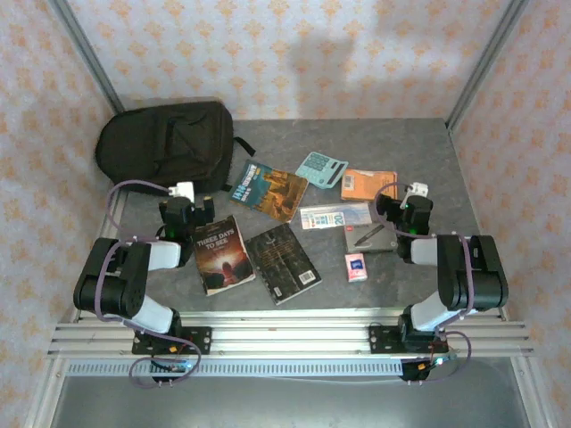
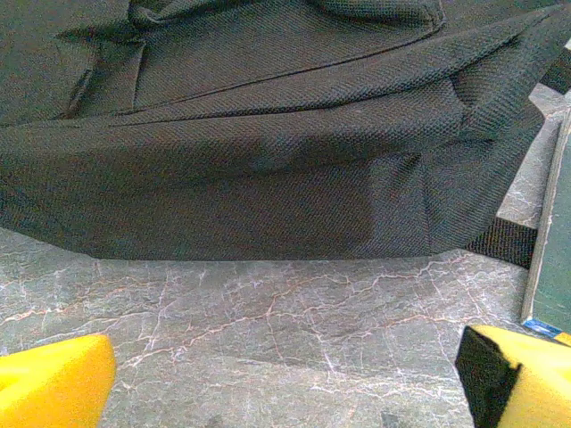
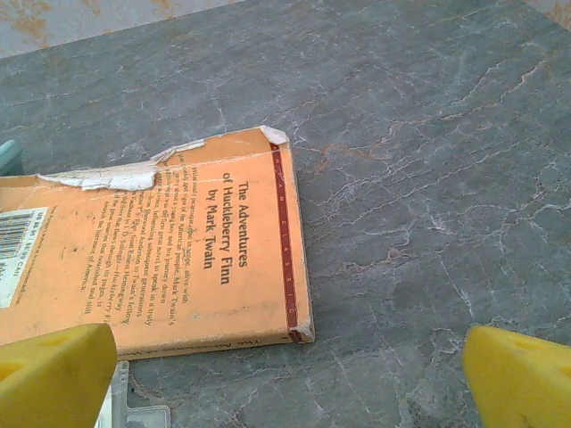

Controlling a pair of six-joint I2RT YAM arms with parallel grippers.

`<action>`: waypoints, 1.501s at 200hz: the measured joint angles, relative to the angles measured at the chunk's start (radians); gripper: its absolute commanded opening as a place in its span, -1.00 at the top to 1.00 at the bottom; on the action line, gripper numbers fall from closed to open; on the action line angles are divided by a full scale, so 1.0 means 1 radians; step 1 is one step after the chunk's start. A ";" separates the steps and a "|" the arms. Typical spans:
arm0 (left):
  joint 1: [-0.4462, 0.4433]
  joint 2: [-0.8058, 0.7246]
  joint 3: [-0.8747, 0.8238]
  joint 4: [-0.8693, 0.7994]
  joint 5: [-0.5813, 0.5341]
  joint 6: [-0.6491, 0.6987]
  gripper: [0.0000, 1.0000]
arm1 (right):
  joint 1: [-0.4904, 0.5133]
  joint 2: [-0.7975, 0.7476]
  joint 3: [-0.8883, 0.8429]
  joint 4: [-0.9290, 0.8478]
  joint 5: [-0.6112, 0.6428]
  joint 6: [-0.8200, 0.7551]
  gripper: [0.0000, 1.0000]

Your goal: Pack books, pencil case, and school supplies into a backpack

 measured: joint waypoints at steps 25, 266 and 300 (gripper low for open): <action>0.000 0.000 0.000 0.000 0.000 0.000 -1.00 | 0.000 0.000 -0.001 0.002 -0.003 0.000 -0.99; -0.168 -0.543 0.227 -0.439 -0.113 0.003 -1.00 | 0.267 -0.414 0.271 -0.427 0.156 0.050 -0.99; -0.198 -0.560 0.576 -0.750 -0.184 -0.184 -1.00 | 0.572 -0.433 0.493 -0.622 0.285 -0.010 -0.99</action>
